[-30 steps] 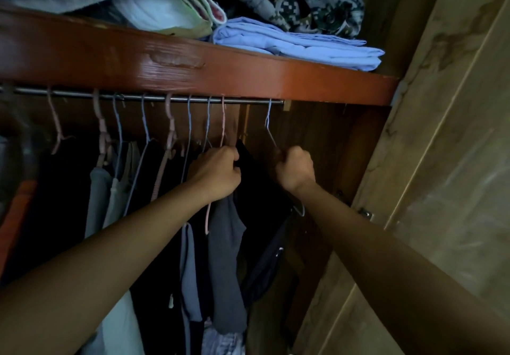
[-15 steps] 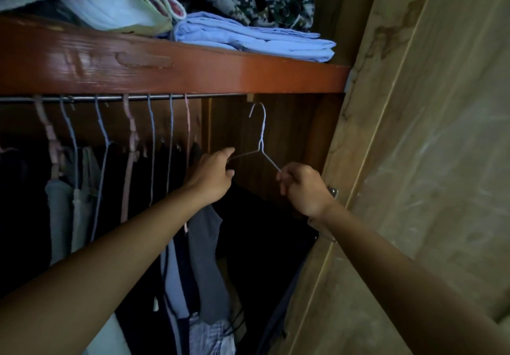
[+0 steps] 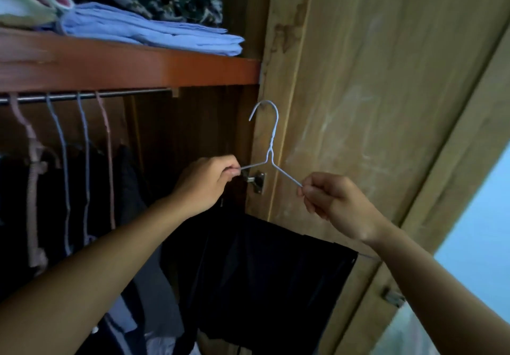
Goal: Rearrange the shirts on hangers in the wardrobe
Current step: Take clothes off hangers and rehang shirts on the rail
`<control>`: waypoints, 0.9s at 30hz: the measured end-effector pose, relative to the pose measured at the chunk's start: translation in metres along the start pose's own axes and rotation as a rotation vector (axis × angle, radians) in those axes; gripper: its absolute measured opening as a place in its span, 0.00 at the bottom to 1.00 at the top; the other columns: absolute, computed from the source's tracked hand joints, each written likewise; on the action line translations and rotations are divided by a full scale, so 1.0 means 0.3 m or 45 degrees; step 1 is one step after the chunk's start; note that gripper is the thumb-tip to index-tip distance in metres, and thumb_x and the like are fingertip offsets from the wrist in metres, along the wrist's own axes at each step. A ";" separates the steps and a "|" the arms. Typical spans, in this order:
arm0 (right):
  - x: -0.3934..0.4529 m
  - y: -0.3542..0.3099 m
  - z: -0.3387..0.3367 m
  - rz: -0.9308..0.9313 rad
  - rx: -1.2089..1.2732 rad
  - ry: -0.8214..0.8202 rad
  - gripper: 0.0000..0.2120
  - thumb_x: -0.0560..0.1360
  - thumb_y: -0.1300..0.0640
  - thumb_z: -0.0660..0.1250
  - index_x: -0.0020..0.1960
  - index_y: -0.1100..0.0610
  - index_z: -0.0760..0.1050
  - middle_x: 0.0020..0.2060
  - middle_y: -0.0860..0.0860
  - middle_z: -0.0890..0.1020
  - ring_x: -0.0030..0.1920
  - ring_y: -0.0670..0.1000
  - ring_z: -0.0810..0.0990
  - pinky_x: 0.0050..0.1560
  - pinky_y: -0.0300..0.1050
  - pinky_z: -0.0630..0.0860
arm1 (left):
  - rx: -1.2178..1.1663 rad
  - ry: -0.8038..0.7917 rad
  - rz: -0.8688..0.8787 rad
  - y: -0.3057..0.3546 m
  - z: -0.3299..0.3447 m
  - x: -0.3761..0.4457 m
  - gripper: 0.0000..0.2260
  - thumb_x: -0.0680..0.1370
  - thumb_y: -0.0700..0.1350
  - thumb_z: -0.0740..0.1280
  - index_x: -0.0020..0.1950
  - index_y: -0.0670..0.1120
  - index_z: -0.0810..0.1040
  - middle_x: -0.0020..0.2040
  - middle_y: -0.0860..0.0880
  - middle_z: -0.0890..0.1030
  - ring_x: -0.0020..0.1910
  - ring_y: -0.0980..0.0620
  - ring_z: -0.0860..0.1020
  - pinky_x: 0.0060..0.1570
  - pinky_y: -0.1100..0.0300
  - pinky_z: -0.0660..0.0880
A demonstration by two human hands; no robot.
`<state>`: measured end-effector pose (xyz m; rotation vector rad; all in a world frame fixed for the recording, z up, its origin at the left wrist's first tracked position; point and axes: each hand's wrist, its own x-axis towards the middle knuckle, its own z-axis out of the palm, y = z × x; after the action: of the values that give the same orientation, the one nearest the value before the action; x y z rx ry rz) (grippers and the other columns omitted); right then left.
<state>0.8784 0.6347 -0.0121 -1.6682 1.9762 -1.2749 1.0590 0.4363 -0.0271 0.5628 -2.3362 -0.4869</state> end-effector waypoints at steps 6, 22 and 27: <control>-0.212 0.014 -0.206 0.005 -0.102 0.250 0.07 0.78 0.63 0.66 0.43 0.55 0.79 0.28 0.48 0.80 0.26 0.44 0.69 0.30 0.36 0.67 | -0.308 0.003 0.164 0.247 0.122 0.008 0.07 0.79 0.40 0.66 0.43 0.46 0.80 0.35 0.51 0.79 0.35 0.56 0.76 0.40 0.55 0.73; -0.868 0.050 -0.672 0.333 -0.338 0.637 0.06 0.78 0.58 0.69 0.48 0.50 0.83 0.34 0.50 0.84 0.30 0.48 0.80 0.32 0.35 0.73 | -0.830 -0.250 0.399 0.919 0.521 -0.038 0.12 0.77 0.41 0.71 0.43 0.59 0.83 0.38 0.56 0.84 0.39 0.57 0.82 0.42 0.62 0.78; -1.045 0.071 -0.746 0.487 -0.449 0.767 0.04 0.77 0.57 0.70 0.46 0.51 0.83 0.34 0.48 0.84 0.31 0.48 0.82 0.34 0.35 0.74 | -0.939 -0.443 0.491 1.092 0.673 -0.065 0.14 0.76 0.38 0.71 0.41 0.59 0.81 0.34 0.58 0.83 0.33 0.62 0.79 0.37 0.71 0.73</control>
<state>0.8092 1.0141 -0.0004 -0.9918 2.8377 -1.4481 0.8479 0.7587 -0.0214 -0.3361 -2.2625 -1.2457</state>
